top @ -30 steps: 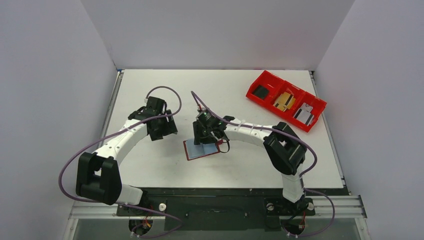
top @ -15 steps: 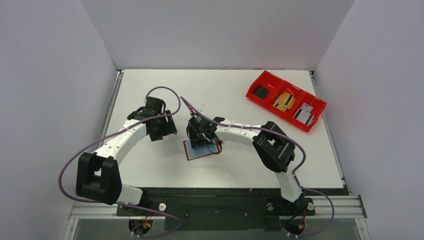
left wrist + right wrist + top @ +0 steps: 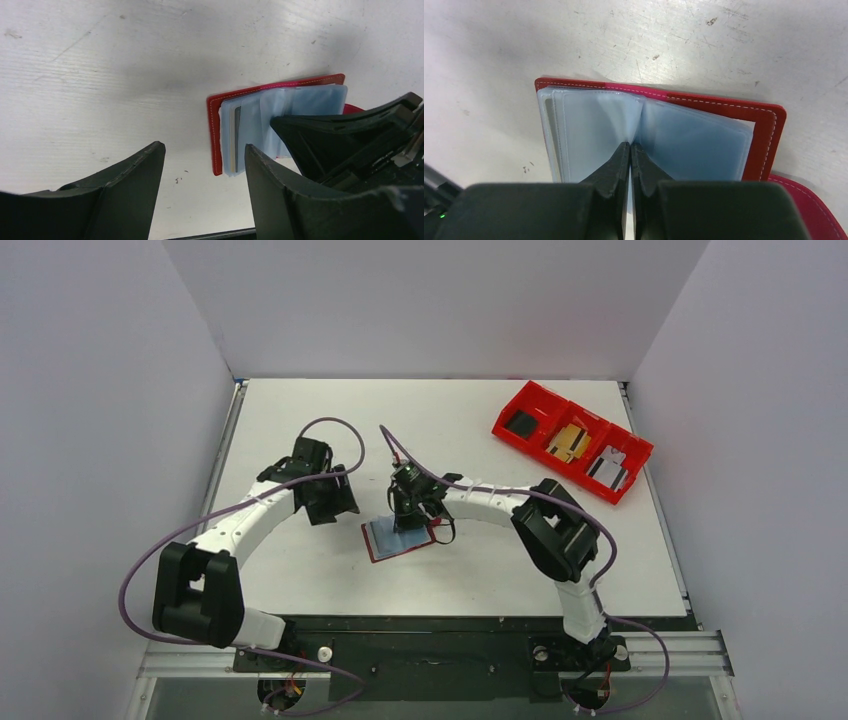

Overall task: Take the credit cards out of the card holder
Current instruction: Remove the credit card from the card holder.

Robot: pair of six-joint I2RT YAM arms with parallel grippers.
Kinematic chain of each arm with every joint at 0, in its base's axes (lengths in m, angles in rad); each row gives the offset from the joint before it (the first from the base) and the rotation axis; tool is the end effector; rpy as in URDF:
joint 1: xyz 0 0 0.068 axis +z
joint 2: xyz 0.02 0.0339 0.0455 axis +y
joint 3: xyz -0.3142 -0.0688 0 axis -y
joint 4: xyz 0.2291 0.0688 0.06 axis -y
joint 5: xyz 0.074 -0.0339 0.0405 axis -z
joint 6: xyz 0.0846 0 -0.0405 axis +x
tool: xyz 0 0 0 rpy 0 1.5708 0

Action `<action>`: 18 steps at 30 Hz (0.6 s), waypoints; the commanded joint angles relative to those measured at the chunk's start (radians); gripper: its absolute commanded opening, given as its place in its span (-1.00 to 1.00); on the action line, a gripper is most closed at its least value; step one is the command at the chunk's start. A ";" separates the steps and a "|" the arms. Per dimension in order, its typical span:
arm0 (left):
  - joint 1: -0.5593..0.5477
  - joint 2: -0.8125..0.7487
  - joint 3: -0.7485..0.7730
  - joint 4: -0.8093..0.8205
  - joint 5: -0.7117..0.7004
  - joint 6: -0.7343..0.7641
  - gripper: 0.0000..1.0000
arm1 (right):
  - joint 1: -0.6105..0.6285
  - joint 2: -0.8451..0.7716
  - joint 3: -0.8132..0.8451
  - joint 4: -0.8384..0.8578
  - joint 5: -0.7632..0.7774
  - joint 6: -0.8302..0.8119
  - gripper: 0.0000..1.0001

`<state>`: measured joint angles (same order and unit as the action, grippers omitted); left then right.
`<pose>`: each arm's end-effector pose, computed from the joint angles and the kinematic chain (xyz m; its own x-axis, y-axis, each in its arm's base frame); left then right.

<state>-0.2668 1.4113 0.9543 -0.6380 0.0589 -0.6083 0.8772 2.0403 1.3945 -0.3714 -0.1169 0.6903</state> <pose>0.2637 -0.0772 0.2356 -0.8689 -0.3539 -0.3460 -0.2527 0.9183 -0.3047 0.2893 0.3633 0.1693 -0.9306 -0.1301 -0.3422 -0.2728 0.8697 0.4113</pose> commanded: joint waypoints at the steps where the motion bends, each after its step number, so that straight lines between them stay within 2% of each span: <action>1: -0.015 0.021 -0.006 0.093 0.091 0.003 0.09 | -0.056 0.009 -0.107 0.094 -0.090 0.032 -1.00; 8: -0.079 0.068 -0.013 0.181 0.190 -0.045 -0.10 | -0.091 0.022 -0.164 0.165 -0.161 0.057 -1.00; 18: -0.159 0.167 -0.001 0.226 0.178 -0.077 -0.28 | -0.108 0.032 -0.183 0.186 -0.181 0.064 -1.00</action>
<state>-0.4164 1.5570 0.9375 -0.4736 0.2226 -0.6693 0.7784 2.0205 1.2537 -0.1631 -0.3763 0.7734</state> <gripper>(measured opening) 0.377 0.004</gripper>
